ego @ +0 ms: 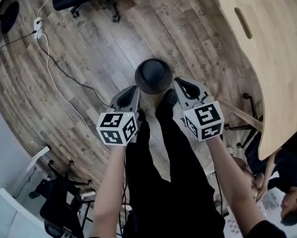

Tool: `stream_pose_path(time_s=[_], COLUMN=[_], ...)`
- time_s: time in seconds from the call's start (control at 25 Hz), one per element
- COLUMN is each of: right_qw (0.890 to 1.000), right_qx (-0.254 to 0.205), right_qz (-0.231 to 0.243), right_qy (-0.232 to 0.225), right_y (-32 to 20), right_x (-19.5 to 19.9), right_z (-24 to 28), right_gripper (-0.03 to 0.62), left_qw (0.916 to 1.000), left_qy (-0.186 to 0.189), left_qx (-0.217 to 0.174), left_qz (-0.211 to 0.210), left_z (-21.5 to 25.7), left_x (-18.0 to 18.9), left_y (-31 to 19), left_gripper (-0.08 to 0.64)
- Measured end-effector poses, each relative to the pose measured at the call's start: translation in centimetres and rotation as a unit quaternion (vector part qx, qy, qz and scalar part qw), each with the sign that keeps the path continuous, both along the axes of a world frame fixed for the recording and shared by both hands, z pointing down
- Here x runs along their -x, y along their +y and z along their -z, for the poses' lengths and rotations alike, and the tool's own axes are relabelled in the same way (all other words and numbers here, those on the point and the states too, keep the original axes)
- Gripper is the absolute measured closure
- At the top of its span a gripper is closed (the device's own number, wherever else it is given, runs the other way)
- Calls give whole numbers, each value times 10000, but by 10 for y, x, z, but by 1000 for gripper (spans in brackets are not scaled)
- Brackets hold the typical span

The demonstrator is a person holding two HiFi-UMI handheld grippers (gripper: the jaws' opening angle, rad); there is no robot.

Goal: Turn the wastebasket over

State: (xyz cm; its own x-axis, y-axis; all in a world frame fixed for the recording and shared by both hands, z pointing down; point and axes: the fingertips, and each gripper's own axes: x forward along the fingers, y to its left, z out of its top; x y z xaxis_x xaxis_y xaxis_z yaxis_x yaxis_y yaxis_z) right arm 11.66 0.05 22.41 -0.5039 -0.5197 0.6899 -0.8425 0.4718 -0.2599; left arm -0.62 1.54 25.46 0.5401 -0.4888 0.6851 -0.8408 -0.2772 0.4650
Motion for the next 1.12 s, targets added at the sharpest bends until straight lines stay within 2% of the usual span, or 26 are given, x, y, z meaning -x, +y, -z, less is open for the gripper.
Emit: stream_pose_path(time_s=[0.2, 0.44, 0.72, 0.96, 1.12], right_qw=[9997, 9989, 9981, 9973, 9969], right_qx=[109, 354, 434, 562, 647], right_qz=[231, 299, 397, 389, 337], right_qy=[51, 99, 188, 275, 289], right_y=[-1, 0, 5, 11, 15], right_x=[6, 11, 27, 30, 33], right_z=[-44, -105, -153, -182, -199], right_gripper=[558, 558, 558, 558, 558], left_qw=[9987, 9972, 9964, 9968, 9957], left_qy=[-431, -604, -770, -483, -596], left_qx=[-54, 69, 331, 591, 709], left_qz=[256, 429, 158, 221, 88], left_z=[-58, -132, -210, -260, -291], left_x=[17, 30, 40, 43, 46], left_y=[-4, -4, 11, 17, 22], left_gripper=[540, 540, 538, 538, 538])
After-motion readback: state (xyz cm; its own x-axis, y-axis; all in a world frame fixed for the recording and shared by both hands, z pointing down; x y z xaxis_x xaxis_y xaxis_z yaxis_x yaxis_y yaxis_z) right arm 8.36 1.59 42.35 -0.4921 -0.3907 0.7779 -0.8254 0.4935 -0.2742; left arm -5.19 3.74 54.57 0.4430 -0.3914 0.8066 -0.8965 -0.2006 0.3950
